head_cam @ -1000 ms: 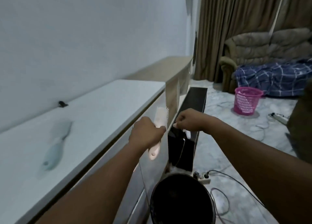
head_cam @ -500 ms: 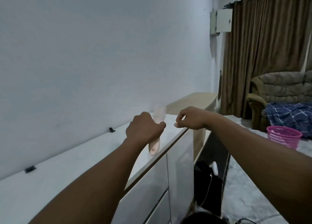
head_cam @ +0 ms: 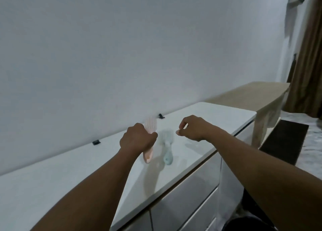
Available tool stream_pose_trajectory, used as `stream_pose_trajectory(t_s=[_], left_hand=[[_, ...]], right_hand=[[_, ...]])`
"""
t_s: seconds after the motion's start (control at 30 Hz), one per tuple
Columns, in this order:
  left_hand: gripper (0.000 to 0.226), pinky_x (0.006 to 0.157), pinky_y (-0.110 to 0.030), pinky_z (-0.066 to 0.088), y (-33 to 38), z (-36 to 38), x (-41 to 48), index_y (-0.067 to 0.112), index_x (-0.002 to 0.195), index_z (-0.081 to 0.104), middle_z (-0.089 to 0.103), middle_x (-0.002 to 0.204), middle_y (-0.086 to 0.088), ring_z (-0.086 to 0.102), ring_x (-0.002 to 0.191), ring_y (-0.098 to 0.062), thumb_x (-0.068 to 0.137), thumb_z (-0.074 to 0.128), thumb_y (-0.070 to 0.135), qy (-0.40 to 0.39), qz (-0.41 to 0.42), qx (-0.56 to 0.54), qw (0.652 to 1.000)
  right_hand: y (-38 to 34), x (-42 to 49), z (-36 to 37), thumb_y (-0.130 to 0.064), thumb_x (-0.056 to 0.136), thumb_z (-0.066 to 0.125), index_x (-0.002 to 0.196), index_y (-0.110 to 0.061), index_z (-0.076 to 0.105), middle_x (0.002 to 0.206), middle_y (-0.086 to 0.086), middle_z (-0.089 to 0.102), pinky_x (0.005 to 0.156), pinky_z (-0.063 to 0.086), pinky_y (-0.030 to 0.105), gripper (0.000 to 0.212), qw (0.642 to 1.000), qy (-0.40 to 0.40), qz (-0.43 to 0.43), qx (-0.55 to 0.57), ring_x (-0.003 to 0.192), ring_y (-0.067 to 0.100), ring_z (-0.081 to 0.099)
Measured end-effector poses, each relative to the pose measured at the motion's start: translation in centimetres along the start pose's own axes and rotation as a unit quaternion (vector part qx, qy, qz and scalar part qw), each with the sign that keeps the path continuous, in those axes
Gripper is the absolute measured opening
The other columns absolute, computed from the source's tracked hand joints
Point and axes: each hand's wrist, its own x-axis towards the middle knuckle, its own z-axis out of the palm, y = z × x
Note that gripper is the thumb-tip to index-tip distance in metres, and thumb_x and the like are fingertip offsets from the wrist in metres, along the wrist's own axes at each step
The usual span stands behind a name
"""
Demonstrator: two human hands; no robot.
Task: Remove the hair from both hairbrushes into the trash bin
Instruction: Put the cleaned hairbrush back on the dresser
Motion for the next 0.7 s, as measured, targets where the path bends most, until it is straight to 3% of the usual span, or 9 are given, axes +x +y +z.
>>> stream_pose_trajectory(t_s=[0.07, 0.23, 0.4, 0.53, 0.7], left_hand=[[0.037, 0.064, -0.03, 0.042, -2.0, 0.9, -0.2, 0.016, 0.092, 0.057, 0.056, 0.078, 0.002, 0.06, 0.079, -0.026, 0.076, 0.059, 0.049, -0.008, -0.027, 0.025, 0.999], [0.036, 0.071, -0.032, 0.044, -5.2, 2.7, -0.2, 0.018, 0.095, 0.052, 0.055, 0.086, 0.002, 0.058, 0.083, -0.025, 0.08, 0.056, 0.05, -0.025, -0.045, 0.054, 0.997], [0.034, 0.075, -0.032, 0.041, -6.4, 3.2, -0.4, 0.019, 0.1, 0.055, 0.063, 0.104, -0.003, 0.062, 0.094, -0.028, 0.084, 0.055, 0.049, -0.032, -0.056, 0.083, 0.994], [0.029, 0.075, -0.031, 0.039, -7.0, 2.4, -0.4, 0.02, 0.095, 0.049, 0.064, 0.108, -0.003, 0.058, 0.089, -0.026, 0.085, 0.055, 0.046, -0.031, -0.073, 0.079, 0.994], [0.028, 0.075, -0.032, 0.042, -9.0, 0.0, -0.7, 0.019, 0.094, 0.05, 0.063, 0.107, -0.005, 0.065, 0.102, -0.031, 0.084, 0.054, 0.044, -0.004, -0.104, 0.078, 0.991]], right_hand=[[-0.3, 0.8, 3.0, -0.044, 0.09, 0.063, 0.122, -0.015, 0.055, 0.113, 0.006, 0.058, 0.066, 0.051, 0.033, 0.044, 1.0, -0.011, 0.003, -0.003, 0.073, 0.021, 0.054], [-0.7, 2.0, 9.1, -0.054, 0.086, 0.062, 0.132, -0.017, 0.046, 0.129, 0.009, 0.058, 0.091, 0.047, 0.037, 0.06, 0.999, 0.004, 0.01, -0.038, 0.113, 0.03, 0.059], [-1.1, 2.8, 10.7, -0.032, 0.086, 0.059, 0.125, -0.013, 0.051, 0.122, 0.012, 0.059, 0.084, 0.046, 0.032, 0.044, 0.998, 0.033, 0.008, -0.058, 0.109, 0.033, 0.06], [-1.7, 3.1, 11.1, -0.037, 0.08, 0.063, 0.116, -0.017, 0.055, 0.115, 0.008, 0.061, 0.082, 0.05, 0.034, 0.042, 0.998, 0.053, -0.011, -0.029, 0.101, 0.03, 0.061], [-4.6, 3.1, 12.8, -0.037, 0.077, 0.064, 0.123, -0.022, 0.055, 0.119, 0.005, 0.062, 0.078, 0.045, 0.031, 0.05, 0.998, 0.046, -0.05, -0.001, 0.104, 0.028, 0.061]])
